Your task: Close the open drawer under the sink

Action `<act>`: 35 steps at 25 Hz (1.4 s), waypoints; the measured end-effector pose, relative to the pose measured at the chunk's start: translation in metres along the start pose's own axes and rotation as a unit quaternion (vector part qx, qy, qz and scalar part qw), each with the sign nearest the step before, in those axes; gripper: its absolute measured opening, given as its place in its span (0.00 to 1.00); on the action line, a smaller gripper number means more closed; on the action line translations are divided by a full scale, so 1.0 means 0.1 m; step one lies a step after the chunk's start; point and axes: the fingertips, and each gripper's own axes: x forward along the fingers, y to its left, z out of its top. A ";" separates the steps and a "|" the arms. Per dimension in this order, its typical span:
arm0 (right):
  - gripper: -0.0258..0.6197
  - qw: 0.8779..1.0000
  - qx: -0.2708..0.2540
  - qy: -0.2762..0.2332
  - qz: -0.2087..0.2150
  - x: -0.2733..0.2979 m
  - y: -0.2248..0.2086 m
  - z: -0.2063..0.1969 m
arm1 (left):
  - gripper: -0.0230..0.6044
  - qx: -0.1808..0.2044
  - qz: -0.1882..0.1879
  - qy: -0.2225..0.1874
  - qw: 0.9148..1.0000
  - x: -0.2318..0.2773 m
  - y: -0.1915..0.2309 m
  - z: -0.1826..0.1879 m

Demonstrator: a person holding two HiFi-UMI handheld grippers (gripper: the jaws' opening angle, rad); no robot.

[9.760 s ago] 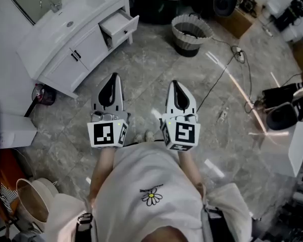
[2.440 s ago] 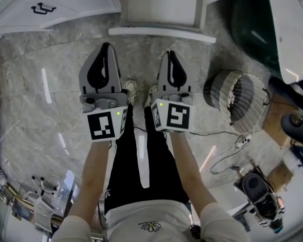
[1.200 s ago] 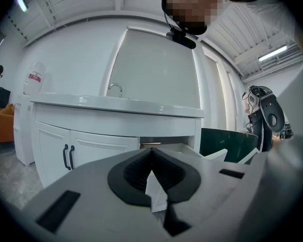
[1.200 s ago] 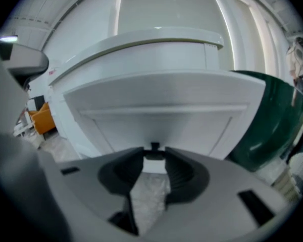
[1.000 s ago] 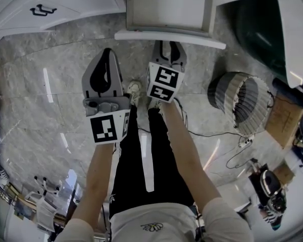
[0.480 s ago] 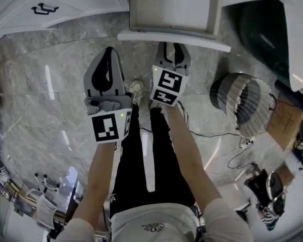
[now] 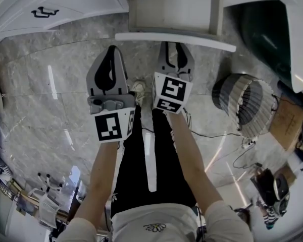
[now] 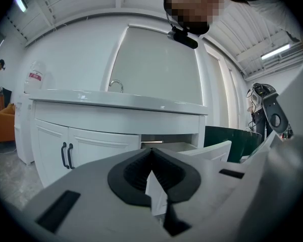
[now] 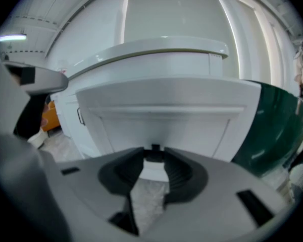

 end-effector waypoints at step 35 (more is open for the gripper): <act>0.26 0.999 -0.036 -0.011 0.013 0.56 -0.05 0.54 | 0.07 -0.004 0.005 0.010 1.000 0.22 0.01 -0.08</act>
